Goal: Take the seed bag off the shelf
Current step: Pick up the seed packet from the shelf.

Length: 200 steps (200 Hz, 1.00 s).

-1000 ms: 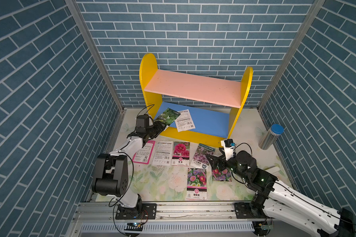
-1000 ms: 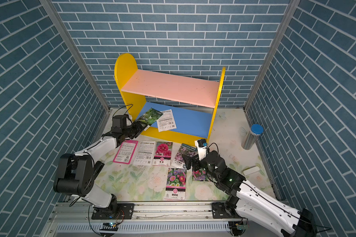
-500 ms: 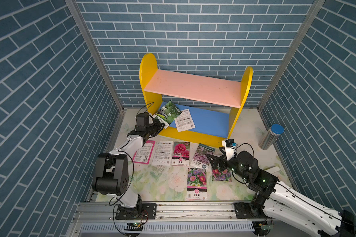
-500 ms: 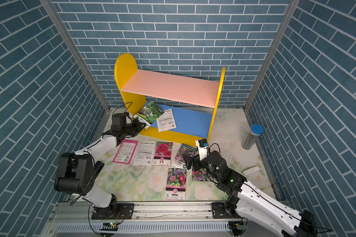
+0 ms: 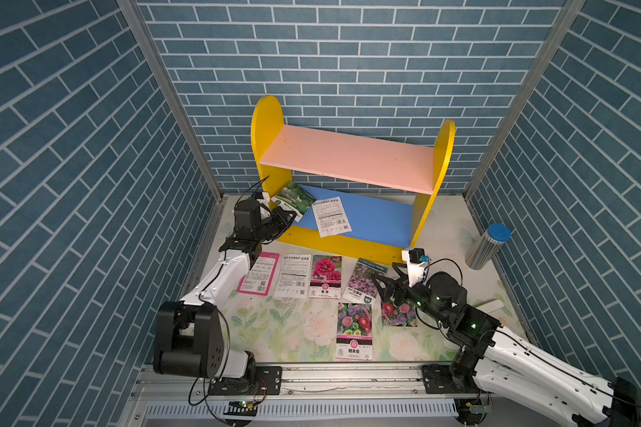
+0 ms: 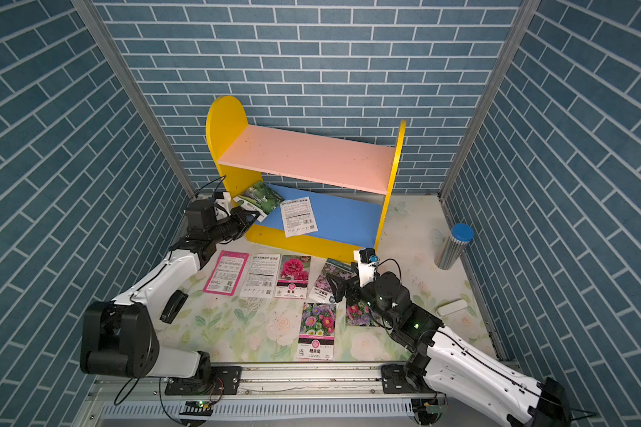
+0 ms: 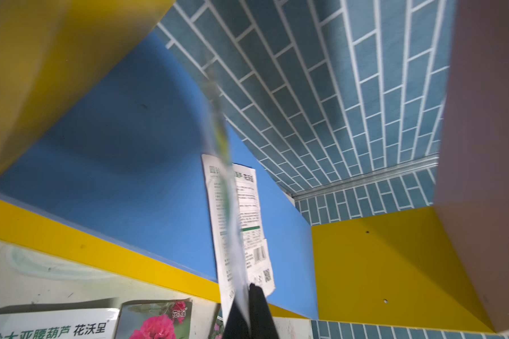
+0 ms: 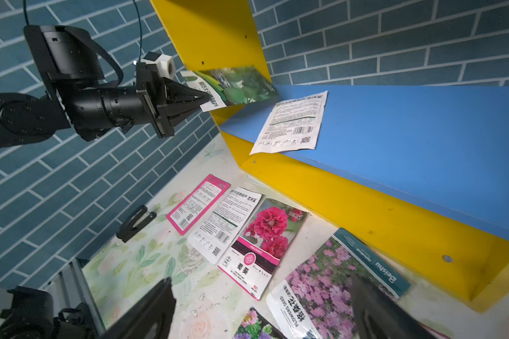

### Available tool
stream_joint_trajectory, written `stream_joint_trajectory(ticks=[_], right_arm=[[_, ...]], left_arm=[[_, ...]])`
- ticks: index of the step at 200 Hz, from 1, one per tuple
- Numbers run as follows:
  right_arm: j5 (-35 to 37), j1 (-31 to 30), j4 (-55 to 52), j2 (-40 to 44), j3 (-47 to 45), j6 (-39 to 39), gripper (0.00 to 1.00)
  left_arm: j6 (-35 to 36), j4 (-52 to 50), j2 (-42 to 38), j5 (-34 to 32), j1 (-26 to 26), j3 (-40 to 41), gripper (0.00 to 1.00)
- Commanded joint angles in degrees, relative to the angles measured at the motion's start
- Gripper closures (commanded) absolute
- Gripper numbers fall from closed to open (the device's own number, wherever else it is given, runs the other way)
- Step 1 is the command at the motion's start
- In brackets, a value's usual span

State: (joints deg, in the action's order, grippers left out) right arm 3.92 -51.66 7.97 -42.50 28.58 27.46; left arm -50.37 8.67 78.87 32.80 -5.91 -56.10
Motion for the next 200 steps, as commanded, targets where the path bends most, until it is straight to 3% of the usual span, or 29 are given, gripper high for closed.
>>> stream_joint_trajectory(ticks=[1,45,86,158,200], right_arm=[[-4.5,0.6,12.5,-2.8,-1.5,7.4,0.06],[-14.6,2.0,38.6,-13.5,-4.0,20.0,0.05],[-21.5,1.9,51.7,-24.9,0.1,26.0,0.05],[-28.7,2.0,63.5,-38.2,9.4,32.8,0.05],[-30.3,1.9,67.1,-42.9,13.0,35.3,0.08]], left_arm=[[0.5,1.5,-5.5,2.6,0.2,3.6,1.00],[-4.8,5.6,-21.0,2.4,-1.2,13.4,1.00],[-13.4,9.6,-33.3,-0.6,-5.1,20.8,1.00],[-19.9,11.0,-44.5,-12.1,-20.2,26.7,1.00],[-20.5,11.9,-46.0,-14.7,-24.4,27.9,1.00]])
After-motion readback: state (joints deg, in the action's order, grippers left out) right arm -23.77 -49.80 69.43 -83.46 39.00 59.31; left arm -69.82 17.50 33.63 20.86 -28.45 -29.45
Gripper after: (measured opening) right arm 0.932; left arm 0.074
